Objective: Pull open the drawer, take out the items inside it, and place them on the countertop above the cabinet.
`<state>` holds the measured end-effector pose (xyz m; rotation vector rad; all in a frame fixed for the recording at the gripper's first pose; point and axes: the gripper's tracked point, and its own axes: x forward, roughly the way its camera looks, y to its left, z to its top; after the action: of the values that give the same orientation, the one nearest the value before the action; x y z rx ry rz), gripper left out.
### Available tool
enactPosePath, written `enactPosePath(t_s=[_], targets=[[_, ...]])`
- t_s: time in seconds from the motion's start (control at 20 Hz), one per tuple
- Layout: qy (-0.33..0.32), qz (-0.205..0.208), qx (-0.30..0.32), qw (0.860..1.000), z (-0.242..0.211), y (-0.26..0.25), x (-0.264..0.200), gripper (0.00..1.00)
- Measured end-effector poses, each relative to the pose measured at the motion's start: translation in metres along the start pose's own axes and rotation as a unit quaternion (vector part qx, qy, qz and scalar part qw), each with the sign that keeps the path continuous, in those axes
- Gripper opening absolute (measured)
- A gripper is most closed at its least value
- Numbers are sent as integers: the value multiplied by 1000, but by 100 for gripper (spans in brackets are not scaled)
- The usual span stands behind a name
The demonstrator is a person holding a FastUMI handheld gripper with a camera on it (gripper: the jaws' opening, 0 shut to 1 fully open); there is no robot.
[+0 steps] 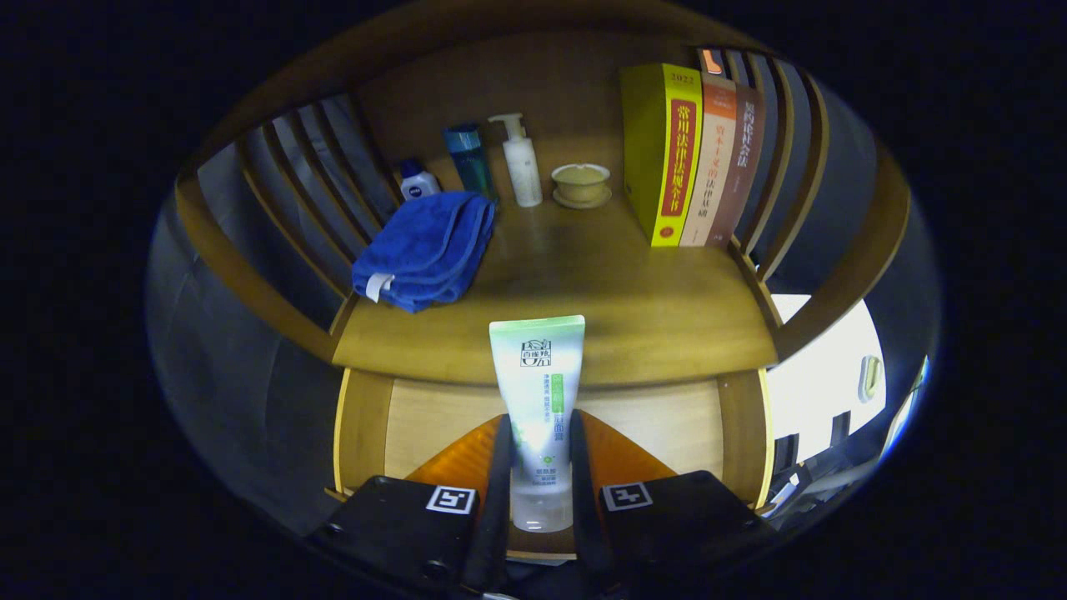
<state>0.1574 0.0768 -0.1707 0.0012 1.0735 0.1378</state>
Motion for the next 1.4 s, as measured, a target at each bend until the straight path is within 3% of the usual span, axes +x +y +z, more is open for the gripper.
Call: enactPosePath(t_s=[0.6,0.75,1.05,1.4], targets=[[-13,-58,-3,998,95,-15,70,42],[-17,-55,-10,998,114,-14,91,42],[-4,-52,-18,998,118,-13,122,42],[-2,-57,5,998,112,-20,130,52]])
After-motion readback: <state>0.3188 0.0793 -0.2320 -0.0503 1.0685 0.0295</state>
